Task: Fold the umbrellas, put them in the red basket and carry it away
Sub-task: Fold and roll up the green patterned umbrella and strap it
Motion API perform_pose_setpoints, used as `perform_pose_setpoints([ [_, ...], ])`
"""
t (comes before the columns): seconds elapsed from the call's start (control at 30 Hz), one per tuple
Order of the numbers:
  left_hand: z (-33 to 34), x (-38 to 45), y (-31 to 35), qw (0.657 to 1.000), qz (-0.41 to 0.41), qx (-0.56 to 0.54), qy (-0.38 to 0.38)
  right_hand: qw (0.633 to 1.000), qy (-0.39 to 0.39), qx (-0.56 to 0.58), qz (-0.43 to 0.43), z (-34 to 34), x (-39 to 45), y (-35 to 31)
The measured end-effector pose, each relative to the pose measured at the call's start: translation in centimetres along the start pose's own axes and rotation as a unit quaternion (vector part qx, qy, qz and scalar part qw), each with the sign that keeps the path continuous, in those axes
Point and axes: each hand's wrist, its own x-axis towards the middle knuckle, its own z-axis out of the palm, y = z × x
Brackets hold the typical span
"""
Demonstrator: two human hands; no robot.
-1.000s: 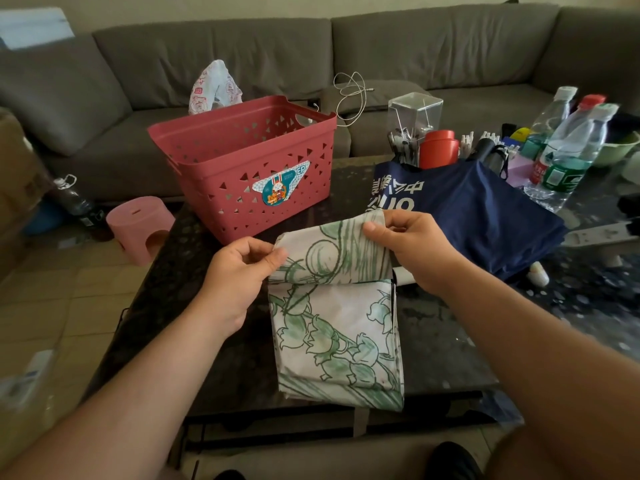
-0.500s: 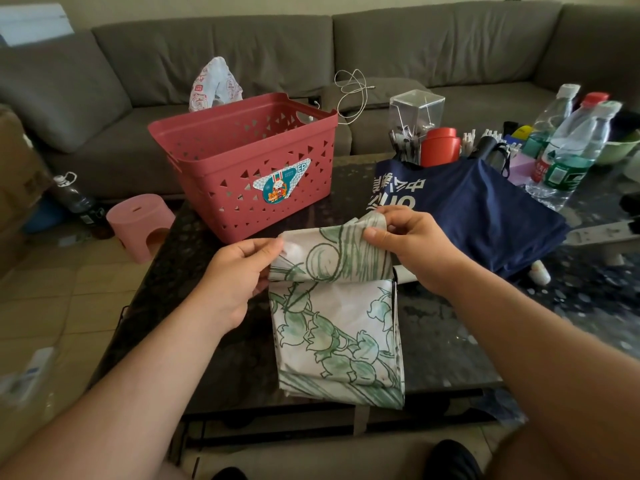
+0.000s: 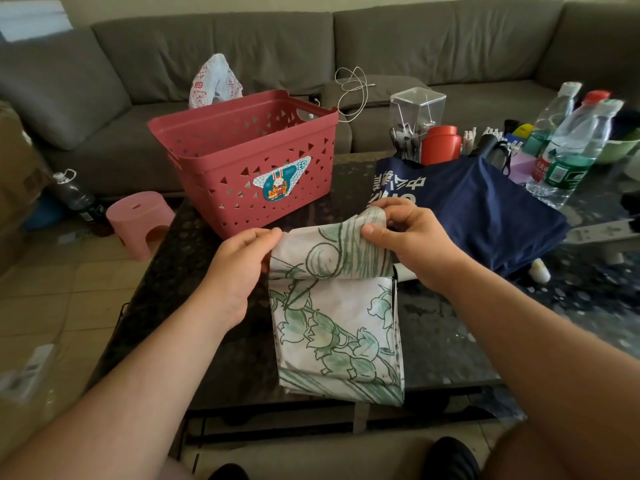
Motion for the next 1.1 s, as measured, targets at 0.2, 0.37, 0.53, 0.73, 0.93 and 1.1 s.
perform_pose_setpoints([
  [0.2, -0.3, 0.8, -0.3, 0.988, -0.116, -0.102, 0.005, 0.998, 0.007, -0.055, -0.003, -0.3, 0.0, 0.5],
  [0.37, -0.3, 0.9, -0.5, 0.992, -0.060, -0.111, 0.013, 0.999, 0.010, -0.031, -0.006, 0.0, 0.1, 0.1],
  [0.53, -0.8, 0.8, -0.9, 0.993, 0.111, -0.033, -0.032, 0.999, 0.037, -0.004, -0.002, 0.1, -0.1, -0.5],
  [0.73, -1.5, 1.2, -1.0, 0.987, 0.152, 0.053, -0.011, 0.999, 0.037, -0.005, -0.014, 0.4, -0.7, -1.4],
  [0.93, -1.4, 1.2, -0.6, 0.987, 0.153, 0.039, -0.005, 0.999, 0.039, -0.017, -0.019, -0.1, -0.8, -1.7],
  [1.1, -1.1, 1.0, -0.3, 0.986, 0.166, 0.015, -0.001, 0.999, 0.039, -0.001, -0.025, -0.1, -0.7, -1.8],
])
